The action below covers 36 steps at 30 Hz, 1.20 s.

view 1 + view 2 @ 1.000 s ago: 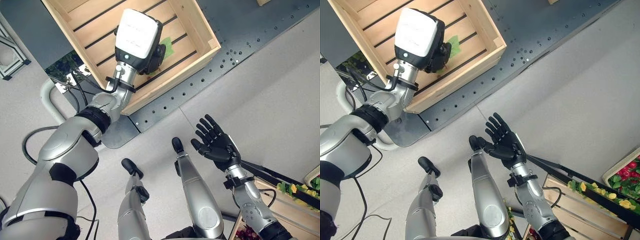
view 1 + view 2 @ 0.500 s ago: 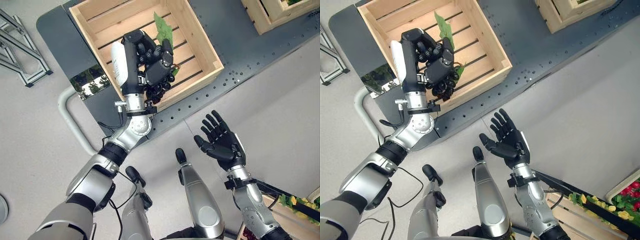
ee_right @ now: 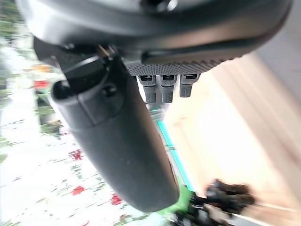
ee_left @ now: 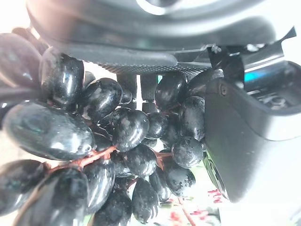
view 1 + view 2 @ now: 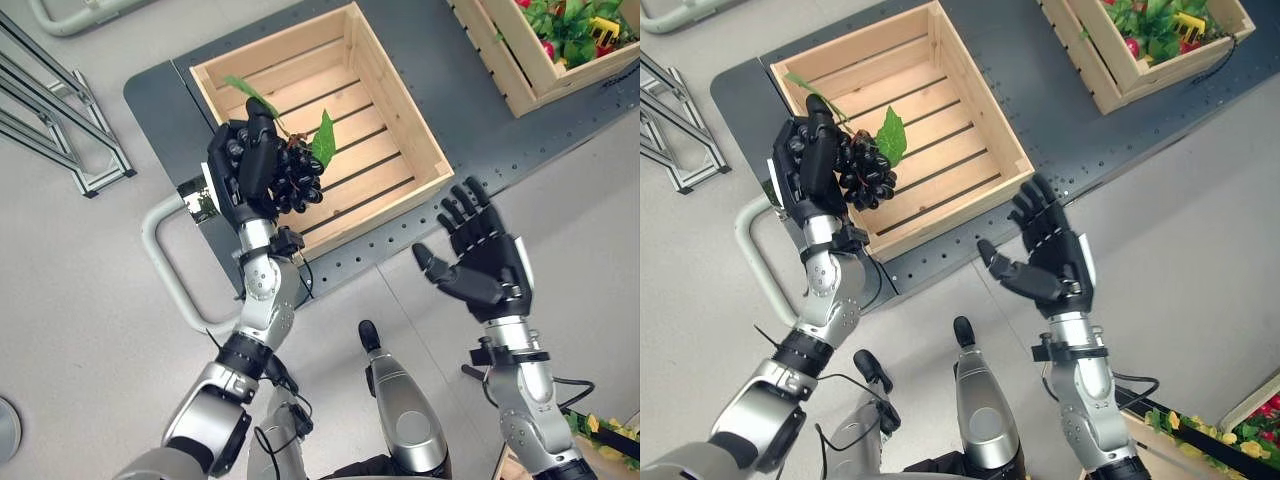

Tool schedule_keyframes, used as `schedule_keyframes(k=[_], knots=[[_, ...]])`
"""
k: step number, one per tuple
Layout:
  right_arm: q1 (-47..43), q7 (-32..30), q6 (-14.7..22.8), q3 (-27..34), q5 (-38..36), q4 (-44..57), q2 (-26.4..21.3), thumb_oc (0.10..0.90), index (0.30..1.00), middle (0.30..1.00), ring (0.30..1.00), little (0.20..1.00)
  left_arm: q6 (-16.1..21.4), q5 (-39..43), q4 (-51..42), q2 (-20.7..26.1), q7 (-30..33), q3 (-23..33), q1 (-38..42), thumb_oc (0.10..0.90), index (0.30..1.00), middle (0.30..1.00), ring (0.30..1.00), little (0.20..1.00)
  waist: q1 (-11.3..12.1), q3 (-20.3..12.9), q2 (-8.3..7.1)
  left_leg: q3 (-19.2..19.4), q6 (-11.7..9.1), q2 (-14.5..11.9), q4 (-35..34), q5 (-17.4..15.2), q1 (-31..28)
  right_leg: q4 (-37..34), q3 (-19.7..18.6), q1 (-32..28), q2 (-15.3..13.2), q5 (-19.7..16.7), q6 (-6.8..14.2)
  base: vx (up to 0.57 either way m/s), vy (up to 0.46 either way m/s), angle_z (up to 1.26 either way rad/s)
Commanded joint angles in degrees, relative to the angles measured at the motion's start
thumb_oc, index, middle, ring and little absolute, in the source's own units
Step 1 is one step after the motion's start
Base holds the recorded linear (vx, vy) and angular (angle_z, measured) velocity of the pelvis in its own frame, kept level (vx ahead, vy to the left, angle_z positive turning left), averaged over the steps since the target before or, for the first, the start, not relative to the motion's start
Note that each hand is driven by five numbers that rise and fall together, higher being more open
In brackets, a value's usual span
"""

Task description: Pick up the fruits from the basket on one side to the basket on the other side

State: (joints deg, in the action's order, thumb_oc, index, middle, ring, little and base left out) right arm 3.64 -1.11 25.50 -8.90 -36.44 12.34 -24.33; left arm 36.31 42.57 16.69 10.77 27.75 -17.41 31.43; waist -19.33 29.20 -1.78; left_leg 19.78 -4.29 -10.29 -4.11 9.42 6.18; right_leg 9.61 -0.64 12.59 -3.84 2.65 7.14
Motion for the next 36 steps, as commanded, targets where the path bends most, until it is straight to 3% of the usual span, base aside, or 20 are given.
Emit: schedule_keyframes(k=[1,7,14,18,28,36], knots=[[0.36,5.32,6.7,2.02,2.71,4.79,-0.68,0.8,0.9,0.9,0.9,0.9,9.37,7.18,-4.01,-1.63,-11.12,0.36,0.5,0.4,0.3,0.3,0.3,0.3,-0.21,-12.49,-2.05,1.55,-0.42,-0.43,0.85,-6.29,-4.36,-10.25,-0.55,-2.27,3.16,-6.5,-3.07,0.06,0.005,0.01],[-3.71,9.33,2.27,3.48,-0.65,8.07,-2.32,0.8,0.9,0.9,0.9,0.9,7.49,21.63,-5.84,-4.3,-20.79,-0.2,-3.83,0.4,0.3,0.3,0.3,0.3,1.16,-15.97,-1.4,1.2,-0.36,-0.1,-0.5,-6.24,-7.08,-13.72,-0.89,-5.61,2.58,-7.91,-2.79,0.07,0.022,-0.04],[-10.13,15.13,-7.69,0.38,-3.35,9.72,-2.49,0.8,0.9,0.9,0.9,0.9,2.76,31.99,-7.42,-6.06,-25.89,-1.69,-6.98,0.4,0.3,0.3,0.3,0.3,3.44,-19.91,-1.23,1.47,-0.1,-0.07,-0.6,-5.89,-9.02,-14.61,-0.99,-7.6,2.07,-8.6,-3.18,0.05,-0.001,-0.04],[-12.88,13.88,-12.84,-3.04,-0.48,9.07,-2.64,0.8,0.9,0.9,0.9,0.9,0.24,36.52,-8.7,-6.24,-27.26,-3.31,-9.41,0.4,0.3,0.3,0.3,0.3,4.96,-21.83,-0.97,0.8,-0.13,-0.12,-0.89,-6.18,-10.04,-14.61,-0.62,-8.51,1.97,-8.4,-3.17,0.09,0.005,0.01],[-14.16,13.25,-16.01,-6.74,1.01,5.02,-2.23,0.8,0.9,0.9,0.9,0.9,-2.96,39.73,-10.11,-6.36,-29.56,-6.37,-12.94,0.4,0.3,0.3,0.3,0.3,6.76,-24.8,-0.61,0.3,0.04,-0.16,-0.89,-7.14,-11.82,-14.61,0.0,-10.02,1.3,-8.09,-2.71,0.06,0.015,0.02],[-14.42,14.13,-15.34,-7.84,3.74,2.28,-3.21,0.8,0.9,0.9,0.9,0.9,-5.76,40.58,-13.79,-5.15,-30.32,-7.63,-14.04,0.4,0.3,0.3,0.3,0.3,7.76,-26.1,-0.48,0.05,0.28,-0.03,-0.89,-7.65,-12.54,-14.61,0.51,-10.54,0.97,-8.02,-2.44,0.02,0.004,0.0]])
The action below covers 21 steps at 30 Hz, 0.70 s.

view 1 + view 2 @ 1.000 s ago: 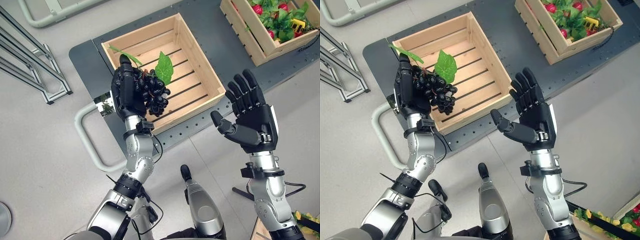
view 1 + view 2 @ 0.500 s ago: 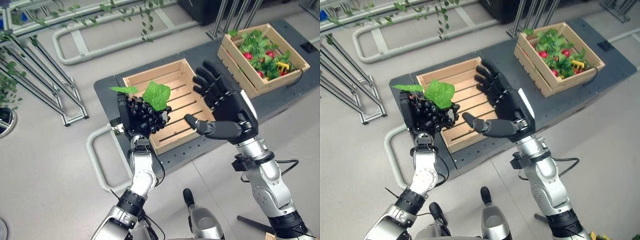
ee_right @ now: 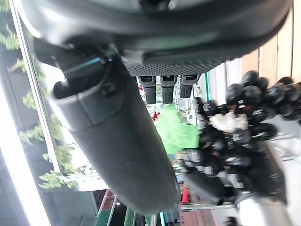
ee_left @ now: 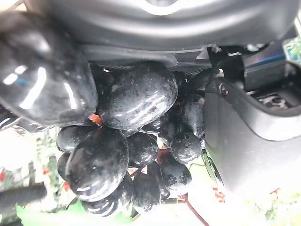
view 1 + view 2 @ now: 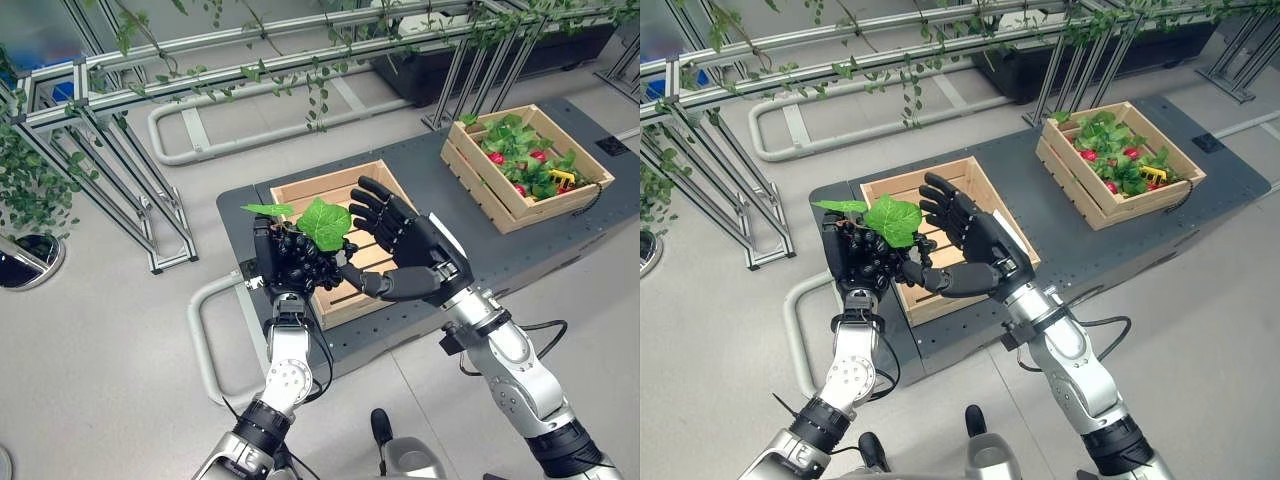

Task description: Pick up the fruits from the basket on one side to the basket on the other side

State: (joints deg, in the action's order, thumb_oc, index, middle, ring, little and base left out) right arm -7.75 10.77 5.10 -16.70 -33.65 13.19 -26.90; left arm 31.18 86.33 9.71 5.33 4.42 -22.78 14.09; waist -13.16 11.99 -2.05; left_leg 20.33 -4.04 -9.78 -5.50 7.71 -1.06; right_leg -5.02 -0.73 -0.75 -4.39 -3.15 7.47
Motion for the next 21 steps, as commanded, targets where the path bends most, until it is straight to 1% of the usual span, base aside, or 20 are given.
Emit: schedule_keyframes(k=[1,6,7,10,11,15,18,21], knots=[[-3.17,2.61,4.55,-0.11,1.24,0.9,-0.77,0.8,0.9,0.9,0.9,0.9,-1.02,-3.08,-7.43,0.56,-6.91,-2.37,3.15,0.4,0.3,0.3,0.3,0.3,1.73,-8.99,-0.17,-0.55,0.03,-0.5,0.5,-6.07,-5.44,0.02,0.68,2.64,1.49,-2.19,-2.71,0.0,0.0,0.0],[-3.03,6.15,1.99,-0.29,0.09,-0.4,-1.95,0.8,0.9,0.9,0.9,0.9,-2.67,-3.5,-8.89,1.57,-6.82,-1.77,2.17,0.4,0.3,0.3,0.3,0.3,2.16,-9.5,-0.21,-0.8,0.11,-0.42,0.5,-6.38,-6.07,0.02,0.92,2.0,1.33,-2.11,-2.6,0.0,-0.001,0.01],[-2.83,7.42,1.57,-0.07,0.15,-0.75,-2.44,0.8,0.9,0.9,0.9,0.9,-3.46,-3.57,-9.4,1.96,-6.85,-1.49,1.8,0.4,0.3,0.3,0.3,0.3,2.36,-9.7,-0.28,-0.92,0.09,-0.46,0.5,-6.38,-6.21,0.02,1.09,1.82,1.22,-2.14,-2.54,0.0,-0.007,0.05],[-2.83,9.44,0.9,0.11,-0.14,-1.2,-3.24,0.8,0.9,0.9,0.9,0.9,-4.24,-3.13,-9.59,2.35,-7.03,-1.28,1.57,0.4,0.3,0.3,0.3,0.3,2.53,-9.9,-0.37,-1.18,0.09,-0.47,0.5,-6.43,-6.31,0.02,1.23,1.61,1.16,-2.13,-2.45,0.0,-0.013,0.08],[-2.88,10.78,0.37,0.42,0.04,-1.71,-4.09,0.8,0.9,0.9,0.9,0.9,-5.24,-3.1,-9.64,2.59,-7.22,-0.81,1.32,0.4,0.3,0.3,0.3,0.3,2.65,-10.13,-0.5,-1.24,0.06,-0.48,0.5,-6.48,-6.49,0.02,1.29,1.42,1.12,-2.11,-2.41,0.0,-0.02,0.07],[-2.49,11.82,0.71,1.33,-0.08,-2.64,-5.7,0.8,0.9,0.9,0.9,0.9,-8.08,-1.79,-10.72,3.4,-8.64,-0.22,0.37,0.4,0.3,0.3,0.3,0.3,2.96,-10.57,-0.8,-1.6,0.05,-0.53,0.5,-6.57,-6.79,0.02,1.45,1.13,1.06,-2.18,-2.27,0.0,-0.01,0.02],[-2.06,11.14,1.53,1.52,-0.4,-2.94,-5.86,0.8,0.9,0.9,0.9,0.9,-9.24,-1.9,-11.73,3.81,-8.75,-0.57,-0.2,0.4,0.3,0.3,0.3,0.3,3.08,-10.71,-0.87,-1.8,0.07,-0.51,0.5,-6.62,-6.85,0.02,1.48,1.03,1.08,-2.2,-2.15,0.0,0.0,0.0],[-1.6,10.32,1.9,1.7,0.25,-2.55,-5.27,0.8,0.9,0.9,0.9,0.9,-11.28,-2.48,-12.64,4.15,-8.58,-1.65,-1.04,0.4,0.3,0.3,0.3,0.3,3.03,-10.75,-0.81,-1.91,0.15,-0.52,0.5,-6.62,-6.88,0.02,1.32,1.05,1.15,-2.29,-2.03,-0.02,-0.004,0.0]])
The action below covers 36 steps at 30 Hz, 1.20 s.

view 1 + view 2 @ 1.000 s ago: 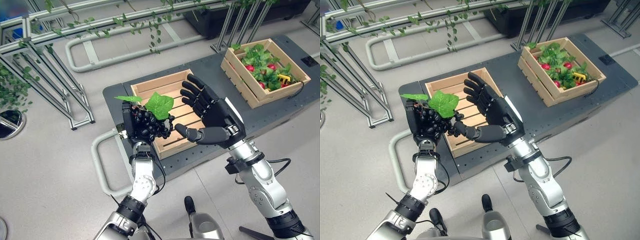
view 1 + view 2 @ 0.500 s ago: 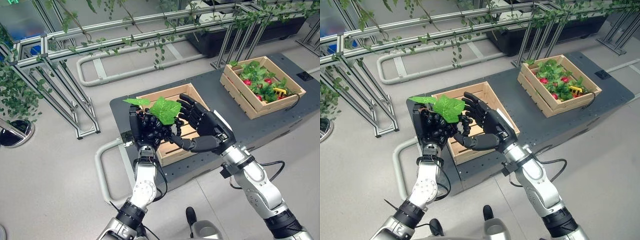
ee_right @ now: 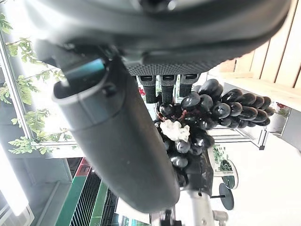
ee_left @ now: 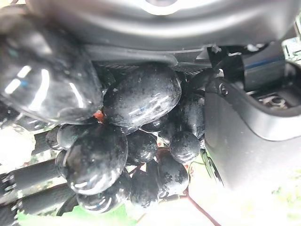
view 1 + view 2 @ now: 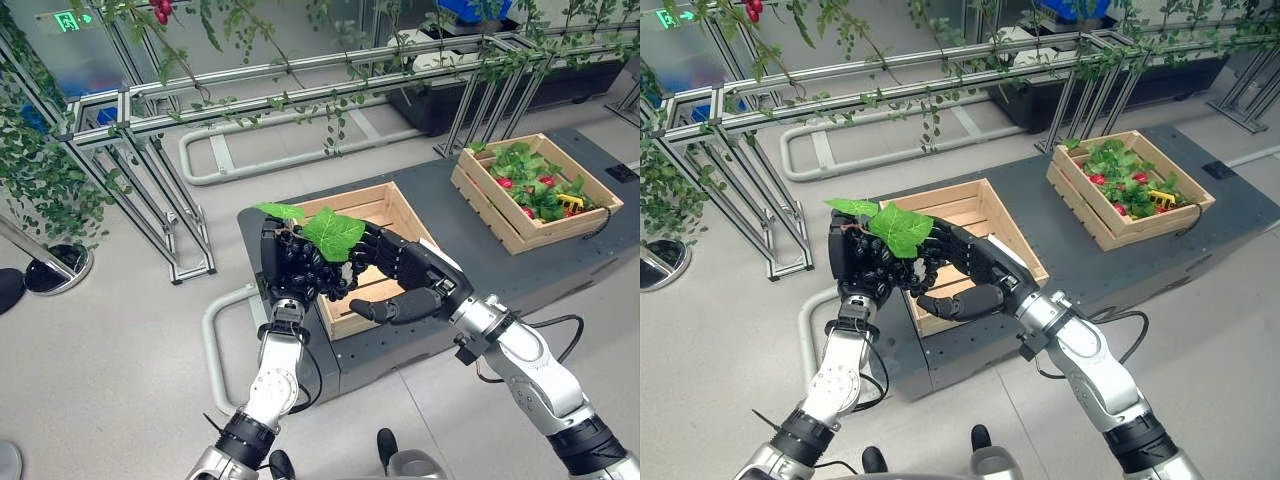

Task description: Pick up the fruits from the basket on one side to the basket on the other side

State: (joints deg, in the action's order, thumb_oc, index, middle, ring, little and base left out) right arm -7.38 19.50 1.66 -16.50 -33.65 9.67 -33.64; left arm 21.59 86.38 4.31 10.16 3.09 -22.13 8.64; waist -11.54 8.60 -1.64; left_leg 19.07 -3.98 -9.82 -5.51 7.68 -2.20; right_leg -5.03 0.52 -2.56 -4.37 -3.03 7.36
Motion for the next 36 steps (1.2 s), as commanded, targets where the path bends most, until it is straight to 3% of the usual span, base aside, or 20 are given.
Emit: schedule_keyframes(k=[1,12,27,35,36], knots=[[-1.93,1.25,5.29,1.4,0.24,0.97,1.65,0.8,0.9,0.9,0.9,0.9,-1.95,-2.26,-7.3,-0.62,-7.41,-2.71,4.29,0.4,0.3,0.3,0.3,0.3,1.4,-7.35,-1.2,-0.7,0.12,-0.48,0.51,-6.6,-5.73,0.03,0.0,2.9,1.14,-2.42,-1.9,0.0,0.0,0.0],[-1.42,-4.46,7.95,1.11,-1.32,0.42,4.97,0.8,0.9,0.9,0.9,0.9,-5.4,-0.59,-7.42,-0.45,-10.67,-6.62,2.31,0.4,0.3,0.3,0.3,0.3,1.17,-7.17,-0.82,-0.31,0.35,-0.55,0.51,-6.56,-5.78,0.03,-0.37,3.09,1.27,-2.59,-1.8,0.0,0.0,0.0],[-1.32,-12.15,5.43,-1.68,-5.22,-1.25,9.64,0.8,0.9,0.9,0.9,0.9,-0.77,1.83,-10.63,-1.74,-12.91,-9.59,4.47,0.4,0.3,0.3,0.3,0.3,0.5,-6.83,0.08,0.08,0.49,-0.43,0.51,-6.45,-5.72,0.03,-0.58,3.36,1.12,-2.71,-1.72,-0.01,0.008,-0.03],[-1.82,-13.3,3.25,-4.07,-2.07,-2.27,10.19,0.8,0.9,0.9,0.9,0.9,0.55,2.24,-12.2,-2.1,-14.24,-10.59,5.61,0.4,0.3,0.3,0.3,0.3,0.58,-6.85,-0.01,0.0,0.54,-0.42,0.51,-6.39,-5.68,0.03,-0.57,3.38,1.07,-2.75,-1.75,0.0,0.002,-0.01],[-1.87,-13.59,3.18,-4.14,-1.93,-2.37,10.17,0.598,0.596,0.596,0.596,0.596,0.56,2.13,-12.36,-2.05,-14.21,-10.6,5.71,0.4,0.3,0.3,0.3,0.3,0.59,-6.86,-0.02,-0.01,0.55,-0.42,0.51,-6.39,-5.67,0.03,-0.56,3.39,1.06,-2.76,-1.75,0.0,0.0,0.0]])
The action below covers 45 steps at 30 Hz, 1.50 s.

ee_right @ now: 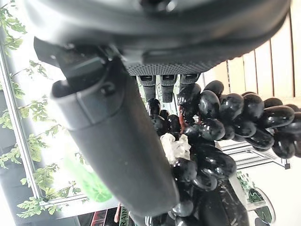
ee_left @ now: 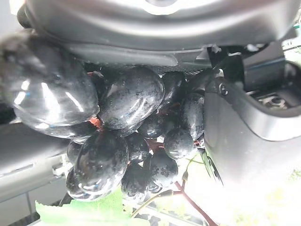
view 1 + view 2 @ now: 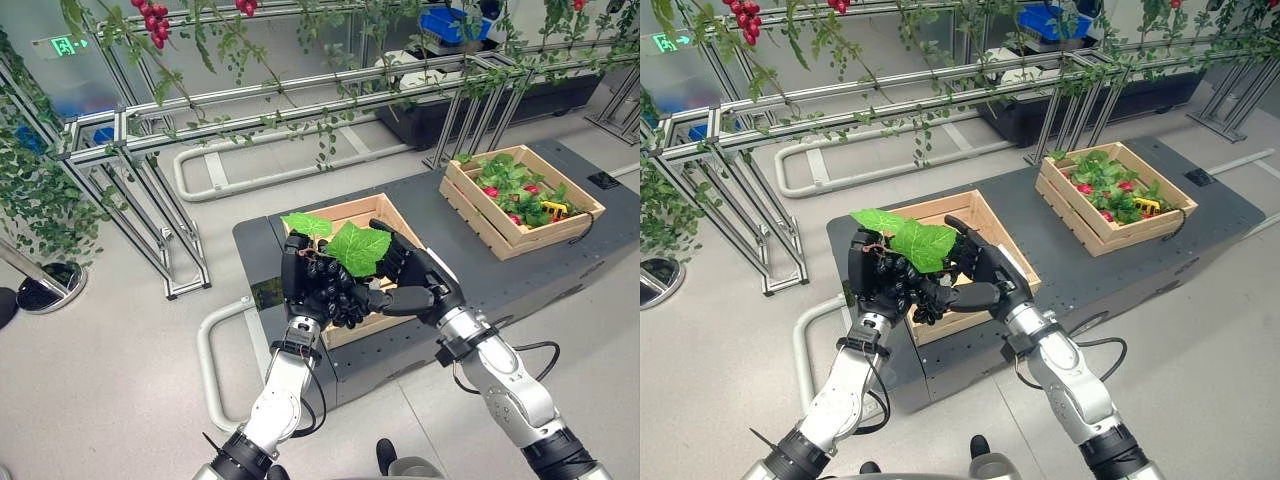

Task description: Pick up the fruits from the basket on one side to the basket on the other side

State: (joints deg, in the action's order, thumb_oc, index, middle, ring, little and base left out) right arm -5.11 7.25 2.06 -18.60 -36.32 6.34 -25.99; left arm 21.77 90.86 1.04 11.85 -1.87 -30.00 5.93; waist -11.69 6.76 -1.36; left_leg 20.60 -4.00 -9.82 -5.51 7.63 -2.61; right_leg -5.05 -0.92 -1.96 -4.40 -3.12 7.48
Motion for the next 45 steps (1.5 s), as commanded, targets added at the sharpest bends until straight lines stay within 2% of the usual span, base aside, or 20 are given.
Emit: schedule_keyframes(k=[1,12,13,14,28,39,43,45], knots=[[-4.41,-2.24,2.95,-2.22,1.0,0.64,2.4,0.4,0.3,0.3,0.3,0.3,0.32,-2.88,-9.36,-3.78,-9.2,-2.84,8.8,0.4,0.3,0.3,0.3,0.3,0.82,-5.0,-0.37,-1.65,0.56,-0.42,0.51,-6.36,-5.2,0.05,0.95,2.81,1.08,-2.67,-1.85,0.0,0.0,0.0],[-5.22,-2.9,3.07,-2.77,3.3,-0.47,2.61,0.4,0.3,0.3,0.3,0.3,1.58,-4.85,-10.59,-3.7,-8.34,-2.93,9.97,0.4,0.3,0.3,0.3,0.3,1.01,-4.99,-0.37,-2.21,0.59,-0.33,0.51,-6.14,-5.05,0.05,1.03,2.64,1.16,-2.69,-1.94,0.0,0.0,0.0],[-5.26,-2.83,3.08,-2.78,3.31,-0.27,2.55,0.53,0.495,0.495,0.495,0.495,1.79,-5.17,-10.72,-3.67,-8.21,-2.86,10.02,0.4,0.3,0.3,0.3,0.3,1.04,-4.97,-0.36,-2.23,0.56,-0.35,0.51,-6.13,-5.05,0.05,1.06,2.63,1.16,-2.69,-1.94,0.0,0.0,0.0],[-5.37,-2.7,3.17,-2.74,3.16,-0.04,2.48,0.8,0.9,0.9,0.9,0.9,1.92,-5.17,-10.84,-3.58,-8.06,-2.76,10.1,0.4,0.3,0.3,0.3,0.3,1.09,-4.93,-0.33,-2.25,0.55,-0.36,0.51,-6.11,-5.06,0.05,1.09,2.57,1.15,-2.69,-1.95,0.0,0.0,0.0],[-4.64,-2.69,5.91,0.19,1.11,2.2,1.96,0.8,0.9,0.9,0.9,0.9,1.95,-3.31,-10.93,-3.36,-8.29,-0.73,9.36,0.4,0.3,0.3,0.3,0.3,1.05,-4.96,-0.31,-2.2,0.48,-0.48,0.51,-6.11,-5.21,0.05,1.05,2.33,1.26,-2.64,-1.93,0.0,0.0,0.0],[-3.21,-2.84,8.14,3.12,1.17,4.79,0.79,0.8,0.9,0.9,0.9,0.9,4.63,-2.48,-11.85,-3.06,-7.43,0.61,8.81,0.4,0.3,0.3,0.3,0.3,0.54,-4.97,-0.32,-1.74,0.59,-0.47,0.51,-6.25,-5.36,0.05,0.56,2.34,1.36,-2.68,-1.83,0.0,0.0,0.0],[-2.72,-1.78,8.62,4.71,-0.22,5.47,0.17,0.8,0.9,0.9,0.9,0.9,5.31,-1.98,-11.92,-2.75,-7.84,1.46,8.64,0.4,0.3,0.3,0.3,0.3,0.32,-4.95,-0.3,-1.61,0.59,-0.45,0.51,-6.31,-5.36,0.05,0.52,2.41,1.4,-2.74,-1.82,0.0,0.0,0.0],[-1.77,-0.27,9.21,6.27,-4.28,5.96,0.04,0.8,0.9,0.9,0.9,0.9,5.53,-1.37,-12.35,-2.45,-7.75,2.56,8.26,0.4,0.3,0.3,0.3,0.3,0.19,-4.91,-0.31,-1.45,0.61,-0.44,0.51,-6.35,-5.42,0.05,0.43,2.39,1.43,-2.75,-1.83,0.0,0.0,0.0]])
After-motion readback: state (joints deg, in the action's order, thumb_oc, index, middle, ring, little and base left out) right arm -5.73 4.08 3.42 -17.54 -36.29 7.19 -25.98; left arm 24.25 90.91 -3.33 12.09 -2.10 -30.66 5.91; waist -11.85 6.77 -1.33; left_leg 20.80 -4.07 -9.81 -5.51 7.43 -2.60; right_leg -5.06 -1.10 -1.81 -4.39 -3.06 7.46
